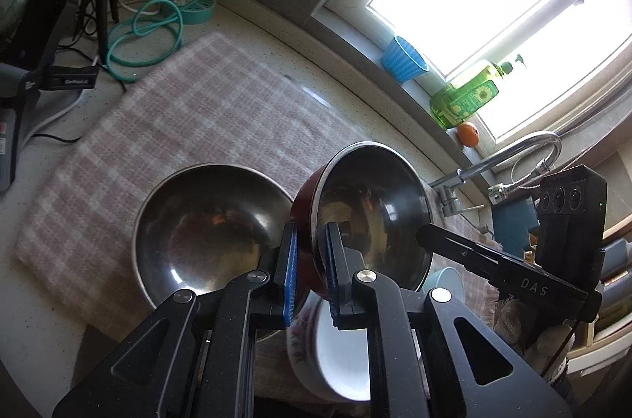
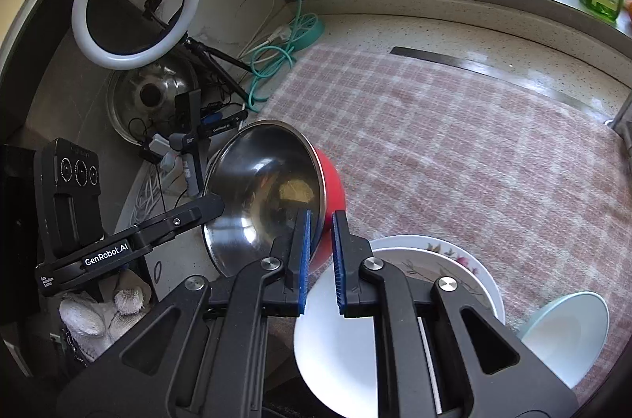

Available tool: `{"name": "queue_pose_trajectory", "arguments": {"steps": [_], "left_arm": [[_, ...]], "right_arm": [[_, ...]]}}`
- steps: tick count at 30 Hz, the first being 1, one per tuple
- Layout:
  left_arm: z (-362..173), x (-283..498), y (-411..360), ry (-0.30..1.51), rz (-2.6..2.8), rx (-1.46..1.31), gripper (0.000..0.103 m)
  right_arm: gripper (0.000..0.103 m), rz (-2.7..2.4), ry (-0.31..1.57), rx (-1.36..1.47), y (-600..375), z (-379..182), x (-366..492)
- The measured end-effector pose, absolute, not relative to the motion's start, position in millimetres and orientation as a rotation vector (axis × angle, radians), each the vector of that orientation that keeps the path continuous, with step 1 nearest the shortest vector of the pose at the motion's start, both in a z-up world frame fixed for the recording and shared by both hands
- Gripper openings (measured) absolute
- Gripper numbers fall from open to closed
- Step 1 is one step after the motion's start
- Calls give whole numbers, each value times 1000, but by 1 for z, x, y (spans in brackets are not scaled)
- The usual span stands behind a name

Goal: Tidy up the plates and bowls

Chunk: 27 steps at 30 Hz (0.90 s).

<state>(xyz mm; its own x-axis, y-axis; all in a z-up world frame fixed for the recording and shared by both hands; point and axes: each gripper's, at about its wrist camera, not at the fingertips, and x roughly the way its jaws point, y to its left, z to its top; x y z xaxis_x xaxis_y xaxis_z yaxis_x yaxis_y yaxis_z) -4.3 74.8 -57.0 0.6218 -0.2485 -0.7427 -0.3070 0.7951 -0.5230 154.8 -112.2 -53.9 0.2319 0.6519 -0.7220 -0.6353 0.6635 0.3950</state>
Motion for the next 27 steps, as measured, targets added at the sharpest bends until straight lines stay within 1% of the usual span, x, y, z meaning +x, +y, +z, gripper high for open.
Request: {"name": "queue_pose_trajectory", "arguments": {"steps": [8, 15, 27], "left_arm": [[-75, -26, 106, 938, 124, -704, 11], [-92, -30, 118, 984, 162, -691, 11], [-110, -27, 125, 1046, 179, -675, 11]], "right_arm": [[11, 916, 1063, -49, -64, -83, 153], [11, 907, 1105, -104, -38, -107, 151], [11, 881, 1117, -170, -19, -119, 150]]}}
